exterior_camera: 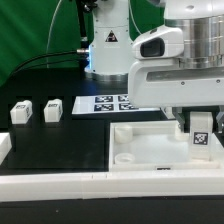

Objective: Assemble one leg

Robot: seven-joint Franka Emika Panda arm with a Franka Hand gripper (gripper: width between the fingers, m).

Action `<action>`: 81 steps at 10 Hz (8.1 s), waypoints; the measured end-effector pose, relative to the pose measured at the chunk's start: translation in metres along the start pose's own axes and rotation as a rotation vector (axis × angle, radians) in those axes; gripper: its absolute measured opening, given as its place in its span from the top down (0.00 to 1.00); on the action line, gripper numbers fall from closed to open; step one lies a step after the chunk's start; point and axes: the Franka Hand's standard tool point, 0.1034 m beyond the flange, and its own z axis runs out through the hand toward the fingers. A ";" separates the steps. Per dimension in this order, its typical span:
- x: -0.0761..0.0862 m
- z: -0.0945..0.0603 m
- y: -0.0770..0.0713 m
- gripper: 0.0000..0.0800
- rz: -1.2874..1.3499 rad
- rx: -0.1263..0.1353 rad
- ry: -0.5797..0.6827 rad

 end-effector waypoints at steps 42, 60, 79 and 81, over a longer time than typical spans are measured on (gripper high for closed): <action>0.002 0.002 0.001 0.63 0.419 0.040 -0.016; 0.001 0.003 0.000 0.19 0.408 0.051 -0.038; 0.008 -0.002 0.003 0.63 0.012 0.010 0.003; 0.007 -0.002 0.004 0.63 0.190 0.022 0.013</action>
Offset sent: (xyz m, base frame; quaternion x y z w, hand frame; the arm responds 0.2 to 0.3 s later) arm 0.0002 -0.0051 0.0000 0.0042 0.0044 0.3153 0.9490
